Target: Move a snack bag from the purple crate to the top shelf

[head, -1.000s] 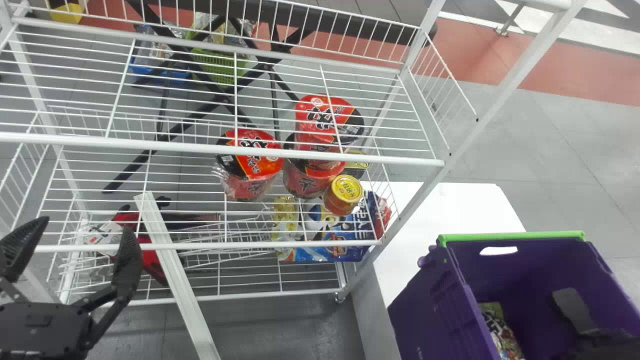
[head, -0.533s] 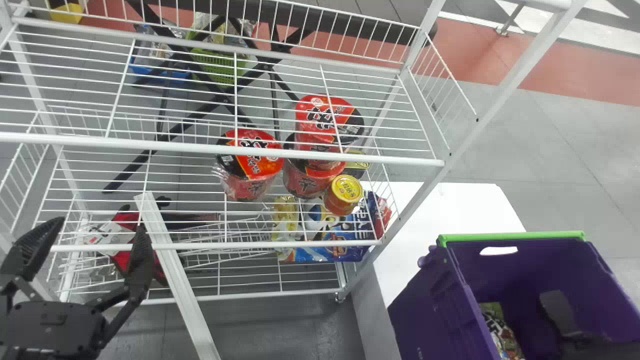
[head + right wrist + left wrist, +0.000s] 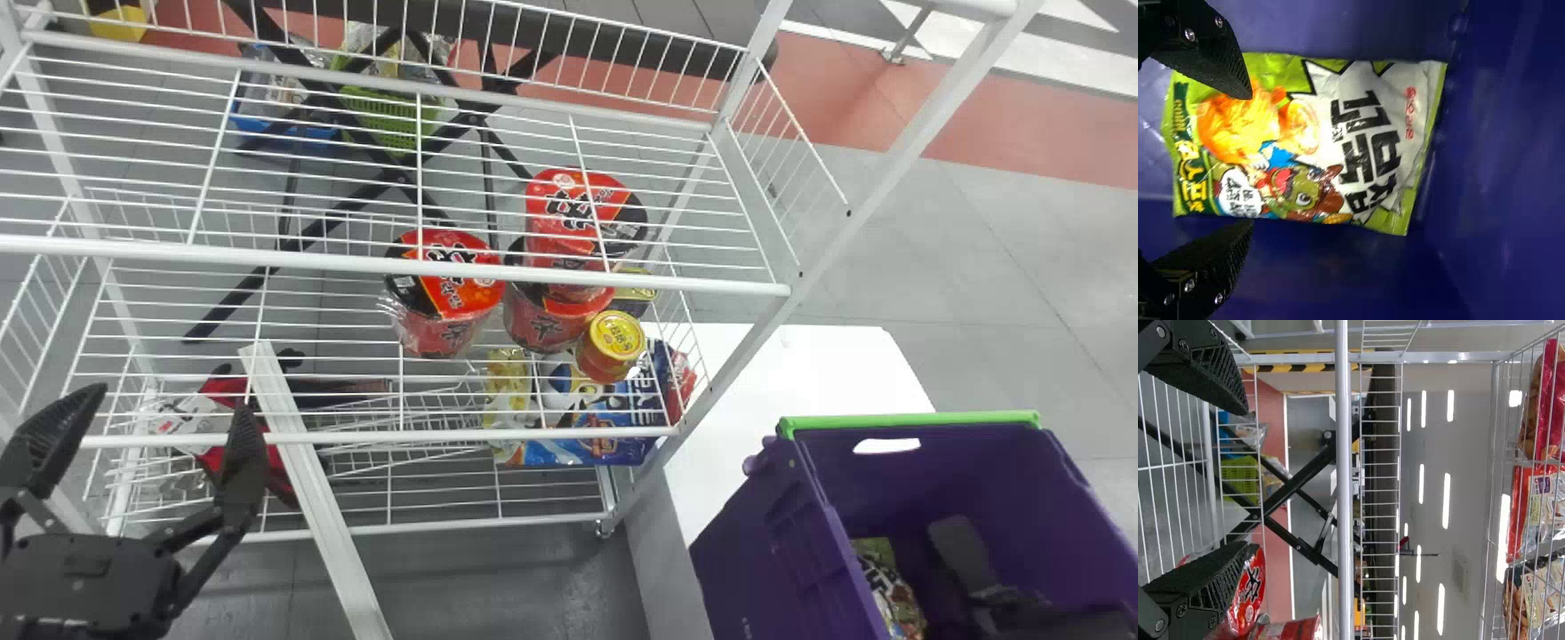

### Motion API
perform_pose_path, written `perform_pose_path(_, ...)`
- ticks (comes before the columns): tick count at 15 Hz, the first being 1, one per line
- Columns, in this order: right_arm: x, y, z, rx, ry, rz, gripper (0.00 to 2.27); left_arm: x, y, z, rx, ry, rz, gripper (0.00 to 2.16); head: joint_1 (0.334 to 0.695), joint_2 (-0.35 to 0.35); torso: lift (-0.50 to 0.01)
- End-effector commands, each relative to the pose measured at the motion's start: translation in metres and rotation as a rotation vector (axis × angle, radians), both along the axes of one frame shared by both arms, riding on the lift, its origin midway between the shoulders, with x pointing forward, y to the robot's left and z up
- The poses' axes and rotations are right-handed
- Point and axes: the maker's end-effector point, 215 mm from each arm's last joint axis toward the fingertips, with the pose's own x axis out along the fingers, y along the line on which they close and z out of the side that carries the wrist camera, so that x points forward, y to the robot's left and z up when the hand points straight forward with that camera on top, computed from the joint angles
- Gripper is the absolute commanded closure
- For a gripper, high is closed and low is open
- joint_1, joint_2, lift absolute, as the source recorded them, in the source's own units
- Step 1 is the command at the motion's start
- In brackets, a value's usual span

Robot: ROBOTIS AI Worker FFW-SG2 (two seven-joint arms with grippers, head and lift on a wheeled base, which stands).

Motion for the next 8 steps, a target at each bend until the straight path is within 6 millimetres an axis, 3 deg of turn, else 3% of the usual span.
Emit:
perform_pose_path(1, 0.000, 0.004, -0.003, 0.032, 0.003, -0.009, 0.17, 0.000, 0.000, -0.002, 0.002, 0.003, 0.000, 0.12, 0.695, -0.350, -0.455)
perform_pose_path(8, -0.017, -0.001, -0.013, 0.060, 0.039, -0.048, 0.17, -0.001, 0.004, -0.002, 0.003, -0.007, 0.003, 0.12, 0.695, -0.350, -0.455)
